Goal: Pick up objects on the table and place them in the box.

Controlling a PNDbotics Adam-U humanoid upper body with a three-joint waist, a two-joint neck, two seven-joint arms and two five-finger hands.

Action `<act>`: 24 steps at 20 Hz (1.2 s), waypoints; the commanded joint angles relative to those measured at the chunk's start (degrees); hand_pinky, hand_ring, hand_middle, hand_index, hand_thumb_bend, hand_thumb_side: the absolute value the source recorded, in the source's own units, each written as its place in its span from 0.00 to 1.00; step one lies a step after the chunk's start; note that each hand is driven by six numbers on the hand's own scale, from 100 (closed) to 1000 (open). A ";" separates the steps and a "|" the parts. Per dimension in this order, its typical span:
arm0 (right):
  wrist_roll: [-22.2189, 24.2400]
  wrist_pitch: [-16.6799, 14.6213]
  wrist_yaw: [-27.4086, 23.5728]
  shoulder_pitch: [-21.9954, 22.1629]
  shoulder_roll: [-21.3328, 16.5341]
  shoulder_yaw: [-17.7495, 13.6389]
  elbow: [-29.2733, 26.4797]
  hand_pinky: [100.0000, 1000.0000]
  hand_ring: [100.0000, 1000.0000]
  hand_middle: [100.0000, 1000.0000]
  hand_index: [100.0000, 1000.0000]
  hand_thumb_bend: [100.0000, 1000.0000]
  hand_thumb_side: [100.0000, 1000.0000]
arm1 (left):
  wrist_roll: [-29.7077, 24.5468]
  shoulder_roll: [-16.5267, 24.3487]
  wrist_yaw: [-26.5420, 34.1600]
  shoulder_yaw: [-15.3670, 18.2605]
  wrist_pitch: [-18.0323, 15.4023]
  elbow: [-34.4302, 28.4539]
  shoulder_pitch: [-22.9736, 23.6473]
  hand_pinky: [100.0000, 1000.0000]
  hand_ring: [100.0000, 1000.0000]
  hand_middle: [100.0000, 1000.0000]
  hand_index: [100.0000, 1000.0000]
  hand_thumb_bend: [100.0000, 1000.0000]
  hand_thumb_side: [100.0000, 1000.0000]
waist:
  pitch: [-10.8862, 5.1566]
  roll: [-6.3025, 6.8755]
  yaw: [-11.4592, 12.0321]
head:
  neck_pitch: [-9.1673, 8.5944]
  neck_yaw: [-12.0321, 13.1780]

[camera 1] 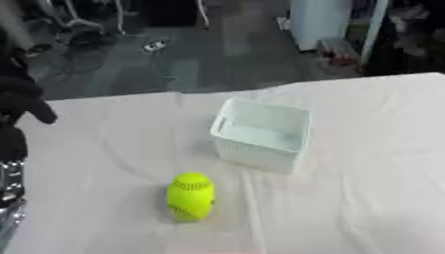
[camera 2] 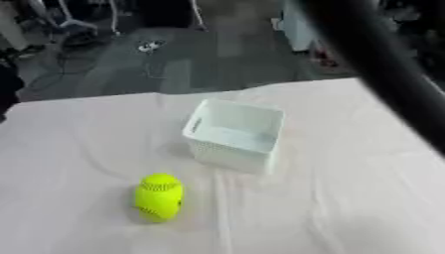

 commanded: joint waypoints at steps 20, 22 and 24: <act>-0.71 -0.26 -0.88 -1.19 -1.87 0.05 -0.76 0.00 0.30 0.30 0.48 0.00 0.96 | -38.32 24.09 -10.93 -7.19 1.19 -0.78 -4.94 0.87 0.82 0.91 0.89 0.34 0.68 | -0.24 0.92 -2.14 | 0.85 1.46; -0.54 -0.26 -1.15 -1.40 -1.92 0.15 -0.76 0.00 0.30 0.30 0.48 0.00 0.96 | -41.24 24.68 -11.57 -9.27 1.34 -0.78 -5.77 0.88 0.84 0.92 0.89 0.37 0.65 | -0.21 0.99 -2.46 | 0.71 1.67; -0.34 -0.26 -1.44 -1.63 -1.96 0.26 -0.76 0.00 0.30 0.30 0.48 0.00 0.96 | -44.09 24.88 -12.35 -11.27 1.68 -0.76 -6.63 0.89 0.86 0.93 0.89 0.38 0.62 | -0.16 1.04 -2.77 | 0.54 1.96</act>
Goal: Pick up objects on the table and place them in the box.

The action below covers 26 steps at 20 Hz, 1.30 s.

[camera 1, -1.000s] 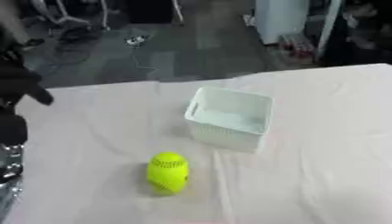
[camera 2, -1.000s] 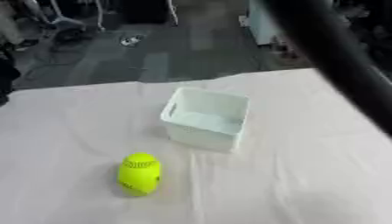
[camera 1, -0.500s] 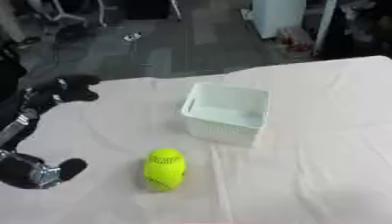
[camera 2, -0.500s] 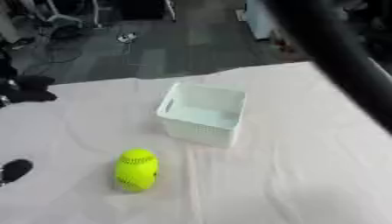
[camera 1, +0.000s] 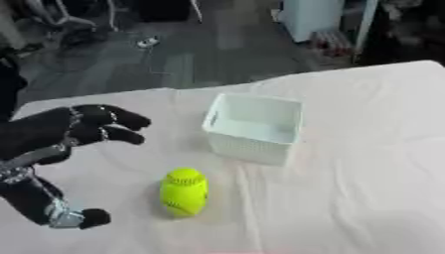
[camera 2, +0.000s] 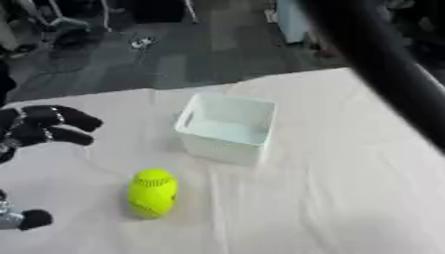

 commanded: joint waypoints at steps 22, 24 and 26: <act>2.35 -0.25 -4.07 -3.05 -2.13 0.50 -0.76 0.00 0.30 0.30 0.48 0.00 0.96 | -7.17 -4.89 -12.27 -10.50 -4.80 17.21 -14.21 1.00 1.00 1.00 0.95 0.47 0.54 | 0.35 0.20 -2.51 | -1.17 2.76; 2.53 -0.15 -4.51 -3.39 -2.14 0.52 -0.76 0.00 0.30 0.30 0.48 0.00 0.96 | -8.18 -5.82 -12.52 -10.97 -5.43 18.94 -15.36 1.00 1.00 1.00 0.96 0.50 0.50 | 0.45 0.25 -2.77 | -1.23 3.00; 2.66 0.06 -4.99 -3.79 -2.15 0.48 -0.76 0.00 0.30 0.30 0.49 0.00 0.96 | -8.97 -6.77 -12.58 -11.29 -5.89 20.62 -16.57 1.00 1.00 1.00 0.97 0.51 0.50 | 0.56 0.32 -3.10 | -1.25 3.30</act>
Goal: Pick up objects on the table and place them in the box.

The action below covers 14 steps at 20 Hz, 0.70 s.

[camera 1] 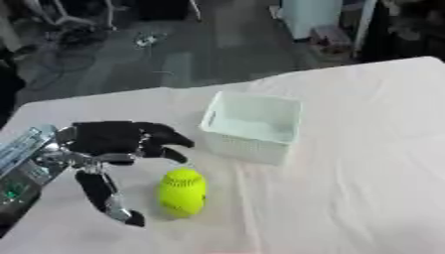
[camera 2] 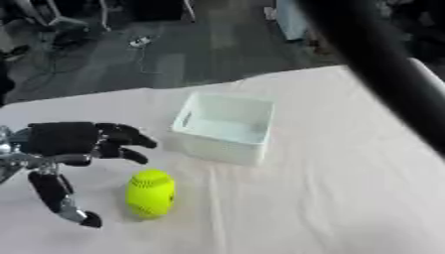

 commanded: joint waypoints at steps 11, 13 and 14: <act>0.64 1.64 -3.65 -3.33 -2.43 -0.89 -0.76 0.00 0.30 0.30 0.49 0.00 0.97 | -6.26 -3.08 -1.83 -1.49 -5.44 7.70 -5.00 1.00 1.00 1.00 0.97 0.53 0.51 | 0.16 0.29 -2.12 | -0.46 2.66; 0.77 1.82 -4.07 -3.55 -2.48 -1.02 -0.76 0.00 0.30 0.30 0.49 0.00 0.97 | -6.86 -3.45 -2.21 -1.88 -5.74 8.27 -4.98 1.00 1.00 1.00 0.97 0.53 0.51 | 0.21 0.35 -2.29 | -0.44 2.62; 0.84 1.88 -4.25 -3.61 -2.50 -1.08 -0.76 0.00 0.30 0.30 0.49 0.00 0.97 | -7.13 -3.60 -2.34 -2.04 -5.88 8.47 -4.96 1.00 1.00 1.00 0.97 0.53 0.51 | 0.22 0.37 -2.34 | -0.46 2.59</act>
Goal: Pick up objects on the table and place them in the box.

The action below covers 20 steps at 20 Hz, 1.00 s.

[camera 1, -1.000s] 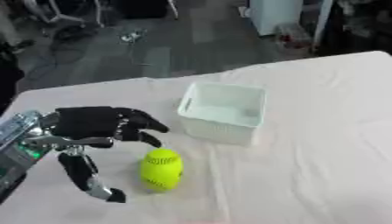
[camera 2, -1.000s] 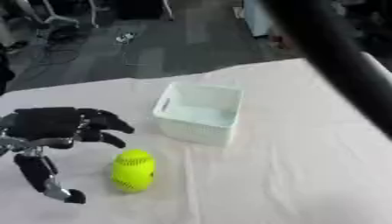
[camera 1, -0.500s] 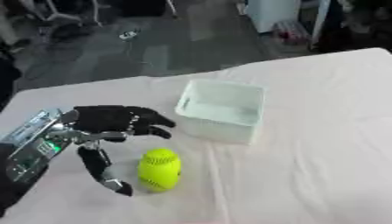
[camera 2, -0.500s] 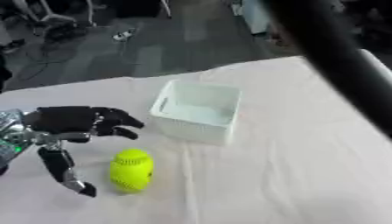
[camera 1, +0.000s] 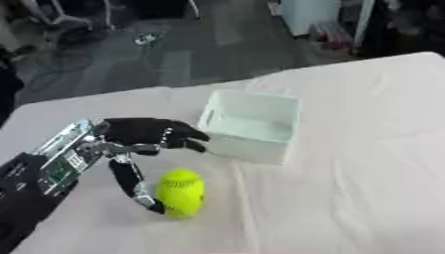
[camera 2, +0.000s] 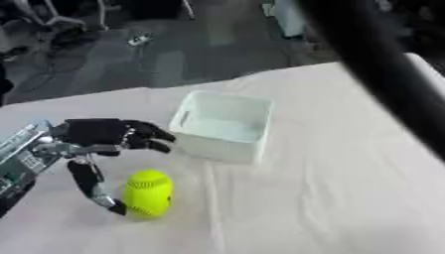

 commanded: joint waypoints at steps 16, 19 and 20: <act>0.78 0.52 -1.68 -1.17 -2.07 -1.14 -0.76 0.00 0.30 0.30 0.49 0.00 0.97 | -9.82 -0.35 -2.93 -1.32 -6.96 2.53 0.81 1.00 1.00 1.00 0.97 0.52 0.49 | -0.34 -0.19 -0.27 | -0.50 0.00; 0.86 0.48 -1.69 -1.11 -2.05 -1.16 -0.76 0.00 0.30 0.30 0.49 0.00 0.97 | -10.05 -0.54 -3.53 -1.19 -6.66 3.32 1.19 0.98 0.99 1.00 0.98 0.51 0.48 | -0.32 -0.23 -0.22 | -0.48 -0.19; 0.90 0.45 -1.68 -1.07 -2.03 -1.15 -0.76 0.00 0.30 0.30 0.49 0.00 0.97 | -10.11 -0.62 -3.73 -1.14 -6.57 3.65 1.26 0.99 0.99 1.00 0.98 0.52 0.49 | -0.31 -0.25 -0.20 | -0.50 -0.23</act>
